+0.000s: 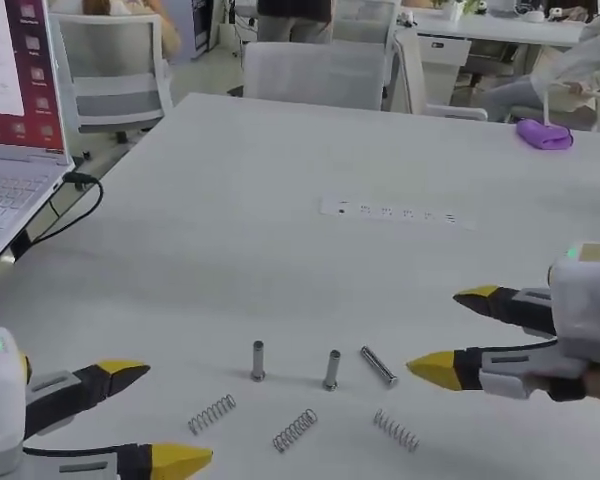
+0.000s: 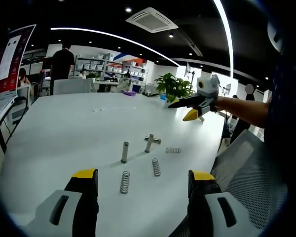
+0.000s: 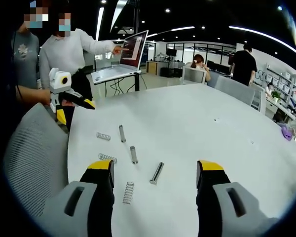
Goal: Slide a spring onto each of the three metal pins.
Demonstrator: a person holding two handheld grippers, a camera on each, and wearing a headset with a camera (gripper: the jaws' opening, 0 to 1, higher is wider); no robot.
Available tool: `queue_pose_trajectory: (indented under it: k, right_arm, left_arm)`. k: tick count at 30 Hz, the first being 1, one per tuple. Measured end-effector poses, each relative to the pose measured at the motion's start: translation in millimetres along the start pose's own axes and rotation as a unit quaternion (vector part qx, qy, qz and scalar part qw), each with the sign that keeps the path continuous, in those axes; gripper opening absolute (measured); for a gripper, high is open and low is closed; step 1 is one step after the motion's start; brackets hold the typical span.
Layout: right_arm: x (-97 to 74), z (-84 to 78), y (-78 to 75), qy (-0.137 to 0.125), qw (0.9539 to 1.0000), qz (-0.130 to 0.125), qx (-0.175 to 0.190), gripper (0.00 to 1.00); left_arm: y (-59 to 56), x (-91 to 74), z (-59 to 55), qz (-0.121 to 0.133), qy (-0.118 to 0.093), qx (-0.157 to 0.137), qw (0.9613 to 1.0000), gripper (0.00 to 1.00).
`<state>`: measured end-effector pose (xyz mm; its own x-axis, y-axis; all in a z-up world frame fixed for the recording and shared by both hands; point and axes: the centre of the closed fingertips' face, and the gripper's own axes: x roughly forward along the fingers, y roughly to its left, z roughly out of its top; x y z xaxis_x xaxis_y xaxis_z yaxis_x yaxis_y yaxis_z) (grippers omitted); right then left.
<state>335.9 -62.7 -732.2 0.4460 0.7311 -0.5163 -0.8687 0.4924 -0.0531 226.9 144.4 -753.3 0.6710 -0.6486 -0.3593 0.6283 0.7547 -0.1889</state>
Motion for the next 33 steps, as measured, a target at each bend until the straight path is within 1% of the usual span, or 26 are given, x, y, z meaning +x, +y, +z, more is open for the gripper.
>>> queue_pose_trajectory:
  k: [2, 4, 7, 13, 16, 19, 26, 28, 33]
  right_arm:
    - [4.8, 0.3, -5.7, 0.003, 1.0000, 0.000, 0.002, 0.67]
    - [9.6, -0.8, -7.5, 0.014, 0.9999, 0.001, 0.001, 0.65]
    - [17.9, -0.6, -10.7, 0.022, 0.9997, 0.002, 0.001, 0.64]
    - [33.1, -1.4, -11.3, 0.041, 0.9991, 0.005, 0.006, 0.61]
    - [39.7, -5.9, -15.0, 0.052, 0.9986, 0.004, 0.009, 0.59]
    - [47.5, -14.3, -15.6, 0.073, 0.9973, 0.006, 0.009, 0.57]
    - [60.5, -23.0, -16.3, 0.093, 0.9953, 0.006, 0.028, 0.52]
    - [63.8, -26.7, -16.5, 0.103, 0.9942, 0.003, 0.028, 0.49]
    - [72.2, -32.3, -15.5, 0.121, 0.9922, 0.000, 0.031, 0.46]
  left_arm:
    - [-0.4, 0.1, 0.4, 0.000, 0.000, 0.000, 1.0000, 0.71]
    - [-0.4, 0.5, 0.8, 0.000, 0.000, 0.001, 1.0000, 0.71]
    - [-0.6, 1.5, 1.8, -0.001, -0.001, 0.001, 1.0000, 0.71]
    - [-0.3, 2.5, 5.2, -0.002, -0.002, 0.004, 1.0000, 0.71]
    - [-0.4, 2.6, 5.9, -0.003, -0.003, 0.004, 1.0000, 0.71]
    - [-0.8, 2.9, 6.2, -0.004, -0.003, 0.004, 1.0000, 0.71]
    - [0.1, 2.1, 6.4, -0.004, -0.003, 0.003, 1.0000, 0.70]
    - [0.1, 2.0, 6.7, -0.004, -0.004, 0.003, 1.0000, 0.70]
    - [-0.1, 2.3, 6.7, -0.005, -0.004, 0.003, 1.0000, 0.70]
